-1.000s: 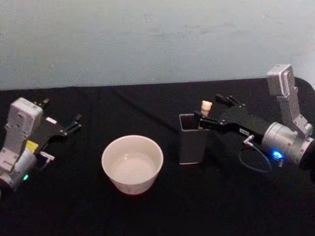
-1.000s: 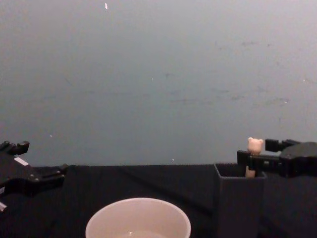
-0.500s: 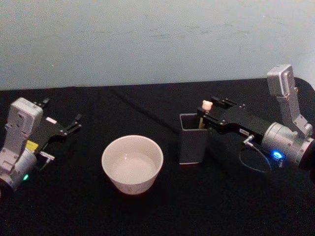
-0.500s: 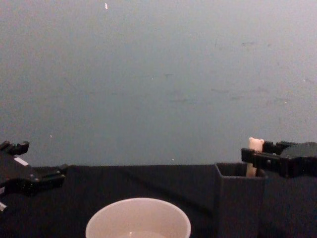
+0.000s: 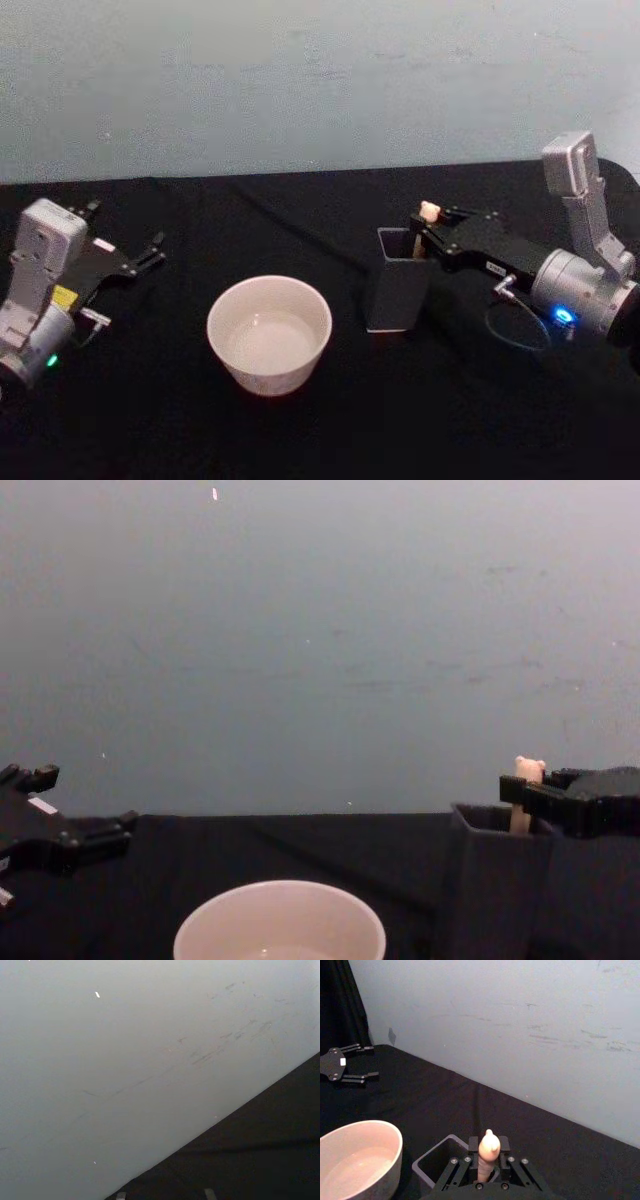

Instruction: Pick up the stirring spoon with one hand, stir inside the cup, then place it back in its original position.

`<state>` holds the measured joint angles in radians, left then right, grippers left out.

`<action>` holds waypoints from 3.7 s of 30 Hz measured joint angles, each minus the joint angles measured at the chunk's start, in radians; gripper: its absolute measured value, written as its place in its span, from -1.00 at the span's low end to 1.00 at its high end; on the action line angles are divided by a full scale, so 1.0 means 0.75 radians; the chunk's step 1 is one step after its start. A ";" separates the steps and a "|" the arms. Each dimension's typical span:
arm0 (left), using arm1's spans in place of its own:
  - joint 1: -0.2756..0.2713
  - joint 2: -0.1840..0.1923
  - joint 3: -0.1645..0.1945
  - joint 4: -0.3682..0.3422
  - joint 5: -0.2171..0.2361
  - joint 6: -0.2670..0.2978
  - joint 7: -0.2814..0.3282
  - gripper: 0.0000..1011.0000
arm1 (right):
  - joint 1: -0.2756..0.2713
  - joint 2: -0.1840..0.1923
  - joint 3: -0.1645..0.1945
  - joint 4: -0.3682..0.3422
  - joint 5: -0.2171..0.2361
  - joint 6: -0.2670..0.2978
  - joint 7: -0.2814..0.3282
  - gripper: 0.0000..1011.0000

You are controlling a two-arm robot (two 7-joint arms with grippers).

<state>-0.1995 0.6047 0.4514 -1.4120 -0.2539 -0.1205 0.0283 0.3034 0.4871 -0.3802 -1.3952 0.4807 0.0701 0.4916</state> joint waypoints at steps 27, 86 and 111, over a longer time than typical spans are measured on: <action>0.000 0.000 0.000 0.000 0.000 0.000 0.000 0.98 | -0.009 0.010 0.013 -0.044 0.058 0.039 0.028 -0.55; 0.000 0.000 0.000 0.000 0.000 0.000 0.000 0.98 | 0.079 -0.002 -0.135 -0.229 0.267 0.021 0.037 -0.55; 0.000 0.000 0.000 0.000 0.000 0.000 0.000 0.98 | 0.094 -0.084 -0.321 -0.145 0.125 -0.017 0.120 -0.55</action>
<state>-0.1995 0.6047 0.4514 -1.4120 -0.2539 -0.1205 0.0283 0.3736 0.4243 -0.6207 -1.5042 0.5746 0.0570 0.5814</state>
